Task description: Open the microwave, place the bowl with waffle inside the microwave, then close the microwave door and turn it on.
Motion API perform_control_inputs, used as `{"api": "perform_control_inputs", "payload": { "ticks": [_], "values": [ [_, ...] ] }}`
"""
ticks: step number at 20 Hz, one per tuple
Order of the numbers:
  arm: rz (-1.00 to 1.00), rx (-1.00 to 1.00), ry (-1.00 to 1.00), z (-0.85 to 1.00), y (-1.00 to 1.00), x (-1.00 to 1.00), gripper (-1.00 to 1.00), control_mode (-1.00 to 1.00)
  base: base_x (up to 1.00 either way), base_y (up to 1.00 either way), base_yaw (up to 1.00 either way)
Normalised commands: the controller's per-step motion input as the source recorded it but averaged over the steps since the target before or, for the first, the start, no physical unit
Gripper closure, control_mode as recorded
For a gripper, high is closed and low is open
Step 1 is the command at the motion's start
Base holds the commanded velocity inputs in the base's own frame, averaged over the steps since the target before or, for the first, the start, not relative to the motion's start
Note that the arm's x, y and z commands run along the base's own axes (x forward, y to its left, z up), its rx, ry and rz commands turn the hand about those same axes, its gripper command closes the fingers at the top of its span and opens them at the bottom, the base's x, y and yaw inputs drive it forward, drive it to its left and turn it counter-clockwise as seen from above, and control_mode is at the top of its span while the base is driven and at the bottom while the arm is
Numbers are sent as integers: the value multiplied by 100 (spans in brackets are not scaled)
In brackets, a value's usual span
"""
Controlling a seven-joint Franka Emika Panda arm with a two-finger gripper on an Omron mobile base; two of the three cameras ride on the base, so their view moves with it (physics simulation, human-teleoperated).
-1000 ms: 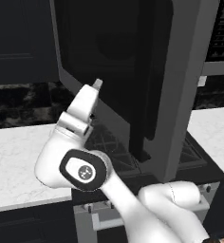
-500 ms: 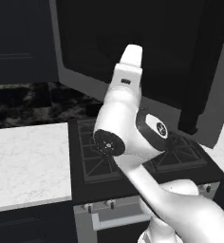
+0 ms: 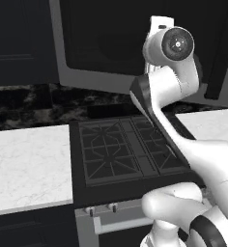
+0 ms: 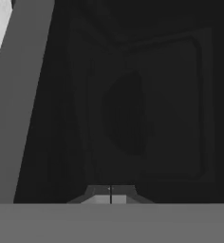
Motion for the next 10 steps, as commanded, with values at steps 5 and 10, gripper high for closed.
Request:
{"api": "perform_control_inputs", "payload": {
  "ticks": [5, 10],
  "values": [
    [18, 3, 38, -16, -1, 100, 100, -100, 0, 0, 0],
    [17, 6, 7, -13, -6, 100, 100, -100, 0, 0, 0]
  ]
}}
